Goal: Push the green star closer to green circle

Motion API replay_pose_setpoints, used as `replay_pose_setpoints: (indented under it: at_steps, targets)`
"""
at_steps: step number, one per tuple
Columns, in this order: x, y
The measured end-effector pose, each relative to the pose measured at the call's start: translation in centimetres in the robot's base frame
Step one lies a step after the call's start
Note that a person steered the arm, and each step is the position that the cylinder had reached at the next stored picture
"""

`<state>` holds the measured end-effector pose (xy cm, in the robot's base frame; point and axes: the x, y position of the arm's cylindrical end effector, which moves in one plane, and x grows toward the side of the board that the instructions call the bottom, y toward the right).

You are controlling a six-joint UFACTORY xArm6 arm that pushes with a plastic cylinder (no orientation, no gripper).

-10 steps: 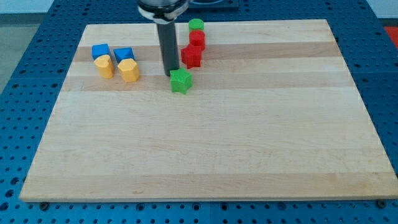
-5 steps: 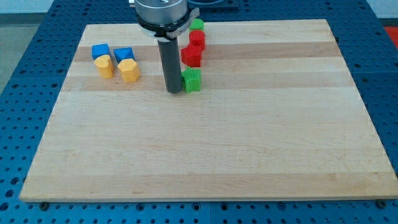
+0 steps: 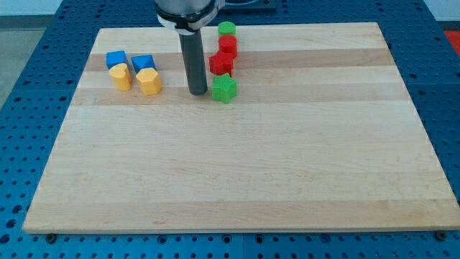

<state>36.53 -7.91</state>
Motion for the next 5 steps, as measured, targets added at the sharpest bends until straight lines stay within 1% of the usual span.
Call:
replay_pose_setpoints:
  at_steps: [1, 2, 3, 4, 5]
  targets:
    - [-4.8, -3.1]
    - [-6.9, -8.8]
    - [-9.2, -16.6]
    - [-9.6, -20.6]
    - [-7.2, -19.4]
